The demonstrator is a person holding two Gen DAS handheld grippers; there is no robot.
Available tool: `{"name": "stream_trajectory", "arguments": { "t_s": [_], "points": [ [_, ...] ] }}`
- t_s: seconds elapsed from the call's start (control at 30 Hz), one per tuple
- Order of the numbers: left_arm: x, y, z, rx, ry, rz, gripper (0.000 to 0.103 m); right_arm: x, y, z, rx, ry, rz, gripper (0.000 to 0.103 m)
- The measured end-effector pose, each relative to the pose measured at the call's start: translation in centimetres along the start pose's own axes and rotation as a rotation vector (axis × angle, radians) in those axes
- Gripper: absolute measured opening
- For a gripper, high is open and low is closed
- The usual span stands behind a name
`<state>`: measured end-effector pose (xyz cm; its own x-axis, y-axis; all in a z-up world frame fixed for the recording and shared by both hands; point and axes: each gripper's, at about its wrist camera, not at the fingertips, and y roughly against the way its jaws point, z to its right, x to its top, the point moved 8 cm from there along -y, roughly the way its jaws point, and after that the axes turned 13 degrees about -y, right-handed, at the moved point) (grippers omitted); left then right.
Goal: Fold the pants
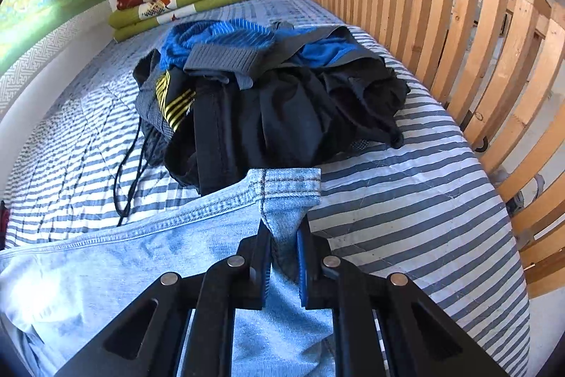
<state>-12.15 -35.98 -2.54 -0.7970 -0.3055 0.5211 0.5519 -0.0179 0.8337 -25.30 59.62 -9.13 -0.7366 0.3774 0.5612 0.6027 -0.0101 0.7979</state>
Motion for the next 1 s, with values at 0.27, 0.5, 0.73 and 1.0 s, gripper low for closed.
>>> {"name": "stream_trajectory", "arguments": {
  "t_s": [0.27, 0.5, 0.73, 1.0],
  "points": [
    [5.8, 8.5, -0.3, -0.057, 0.061, 0.169, 0.008, 3.3, 6.2, -0.6, 0.079, -0.045, 0.145, 0.009],
    [10.8, 3.6, 2.4, -0.017, 0.049, 0.146, 0.008, 7.2, 5.6, -2.9, 0.034, -0.019, 0.213, 0.009],
    [12.8, -8.7, 5.4, 0.062, 0.043, 0.061, 0.008, 7.3, -1.6, -3.2, -0.072, 0.012, 0.145, 0.009],
    [11.4, -16.8, 5.0, 0.173, 0.029, -0.016, 0.011, 6.3, -7.9, -3.4, -0.131, 0.041, 0.088, 0.010]
  ]
}}
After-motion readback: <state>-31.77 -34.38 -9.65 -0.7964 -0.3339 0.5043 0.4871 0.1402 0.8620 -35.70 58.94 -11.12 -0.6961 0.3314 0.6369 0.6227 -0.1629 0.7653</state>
